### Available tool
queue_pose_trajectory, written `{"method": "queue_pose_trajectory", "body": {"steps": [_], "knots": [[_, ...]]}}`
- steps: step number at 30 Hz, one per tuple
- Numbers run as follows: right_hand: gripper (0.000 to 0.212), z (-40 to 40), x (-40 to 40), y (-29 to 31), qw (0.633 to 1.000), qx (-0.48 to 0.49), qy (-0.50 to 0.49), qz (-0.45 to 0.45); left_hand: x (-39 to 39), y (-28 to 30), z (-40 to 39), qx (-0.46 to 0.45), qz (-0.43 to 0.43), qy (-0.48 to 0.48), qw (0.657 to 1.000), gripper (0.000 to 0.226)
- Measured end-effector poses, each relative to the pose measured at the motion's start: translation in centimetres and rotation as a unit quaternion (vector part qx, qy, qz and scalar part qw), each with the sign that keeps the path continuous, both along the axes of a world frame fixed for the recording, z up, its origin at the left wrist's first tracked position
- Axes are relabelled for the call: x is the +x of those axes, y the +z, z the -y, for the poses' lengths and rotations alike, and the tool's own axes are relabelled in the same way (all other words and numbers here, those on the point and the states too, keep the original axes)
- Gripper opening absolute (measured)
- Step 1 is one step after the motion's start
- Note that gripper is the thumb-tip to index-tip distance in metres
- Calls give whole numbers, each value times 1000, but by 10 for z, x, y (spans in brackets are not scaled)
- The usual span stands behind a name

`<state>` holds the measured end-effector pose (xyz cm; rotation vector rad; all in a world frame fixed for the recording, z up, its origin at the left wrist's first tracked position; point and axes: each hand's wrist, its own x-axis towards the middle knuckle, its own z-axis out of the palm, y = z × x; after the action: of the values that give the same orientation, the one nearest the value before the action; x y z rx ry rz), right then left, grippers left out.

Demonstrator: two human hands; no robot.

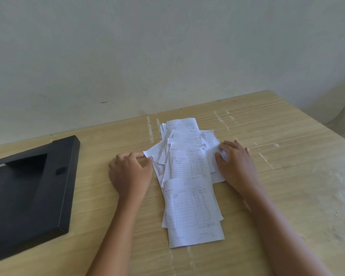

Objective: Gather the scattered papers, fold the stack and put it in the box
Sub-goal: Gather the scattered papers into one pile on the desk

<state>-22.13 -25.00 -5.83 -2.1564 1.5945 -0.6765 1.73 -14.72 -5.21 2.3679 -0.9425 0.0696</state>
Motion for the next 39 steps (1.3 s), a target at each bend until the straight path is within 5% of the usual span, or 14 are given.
{"method": "queue_pose_trajectory", "body": {"steps": [7, 15, 21, 27, 33, 36, 39], "knots": [[41, 4, 1, -3, 1000, -13, 0, -22, 9, -4, 24, -21, -57, -10, 998, 20], [49, 0, 6, -2, 999, -10, -19, -27, 9, 21, 52, 89, -140, 6, 986, 15], [47, 3, 3, 0, 1000, 0, -13, -3, 12, 23, 49, 27, -97, -1, 995, 26], [46, 2, 7, -3, 999, -11, -12, -37, 10, 24, 59, 100, -97, -89, 986, 26], [30, -1, -1, 2, 992, -59, -98, 60, 6, 23, 33, 15, -56, -71, 996, 40], [31, -5, 5, -3, 994, -48, -67, 66, -18, 12, 16, 45, -27, -88, 995, 31], [56, -12, 15, -1, 999, -4, -31, 32, -60, 3, 16, 129, -12, -66, 989, 65]]}}
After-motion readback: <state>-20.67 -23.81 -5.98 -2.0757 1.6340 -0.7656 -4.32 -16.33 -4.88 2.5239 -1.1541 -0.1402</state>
